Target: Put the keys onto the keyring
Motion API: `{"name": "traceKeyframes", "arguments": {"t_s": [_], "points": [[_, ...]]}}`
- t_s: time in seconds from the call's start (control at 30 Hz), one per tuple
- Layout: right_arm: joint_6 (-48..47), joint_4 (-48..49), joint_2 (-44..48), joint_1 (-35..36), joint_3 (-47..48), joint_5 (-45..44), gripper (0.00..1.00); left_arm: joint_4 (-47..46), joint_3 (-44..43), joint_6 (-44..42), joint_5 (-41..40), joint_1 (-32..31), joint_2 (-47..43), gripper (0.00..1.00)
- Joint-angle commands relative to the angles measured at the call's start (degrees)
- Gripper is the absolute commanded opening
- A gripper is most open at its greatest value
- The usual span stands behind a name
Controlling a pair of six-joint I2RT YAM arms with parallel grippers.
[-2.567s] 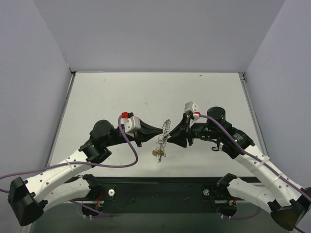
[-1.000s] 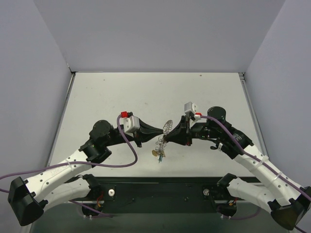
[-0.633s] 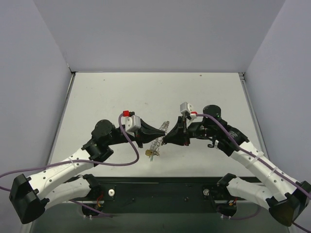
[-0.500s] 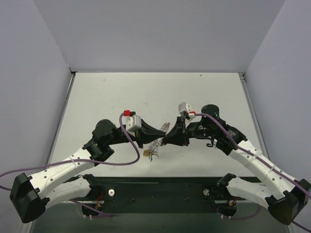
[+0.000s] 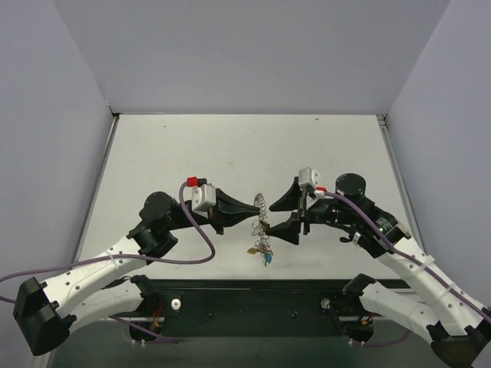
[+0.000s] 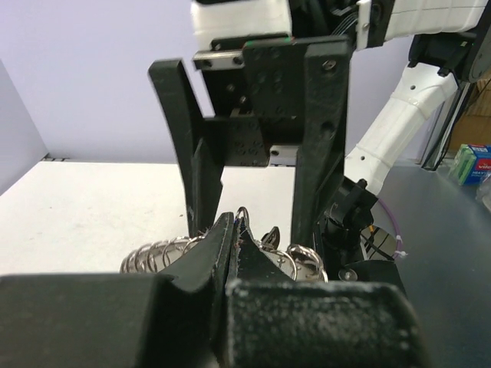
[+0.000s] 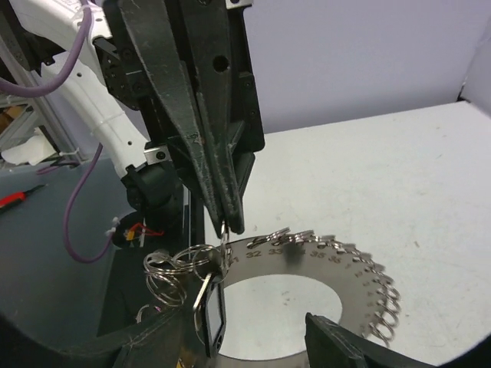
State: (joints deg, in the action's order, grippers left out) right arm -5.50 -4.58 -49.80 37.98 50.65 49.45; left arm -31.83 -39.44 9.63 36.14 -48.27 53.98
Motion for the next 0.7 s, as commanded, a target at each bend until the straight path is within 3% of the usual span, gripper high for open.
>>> {"name": "traceKeyframes", "arguments": {"t_s": [0.0, 0.4, 0.67], "points": [[-3.38, -1.40, 4.27, -0.01, 0.06, -3.48, 0.67, -1.65, 0.15, -1.98, -2.56, -0.07, -2.65, 0.00], [-3.38, -1.22, 5.59, -0.27, -0.47, -4.98, 0.73, -0.51, 0.59, -3.03, -4.93, -0.07, -2.39, 0.00], [-2.33, -0.26, 6.64, -0.80, -2.13, -7.87, 0.75, -1.12, -0.72, -4.88, -11.70, -0.07, 3.58, 0.00]]}}
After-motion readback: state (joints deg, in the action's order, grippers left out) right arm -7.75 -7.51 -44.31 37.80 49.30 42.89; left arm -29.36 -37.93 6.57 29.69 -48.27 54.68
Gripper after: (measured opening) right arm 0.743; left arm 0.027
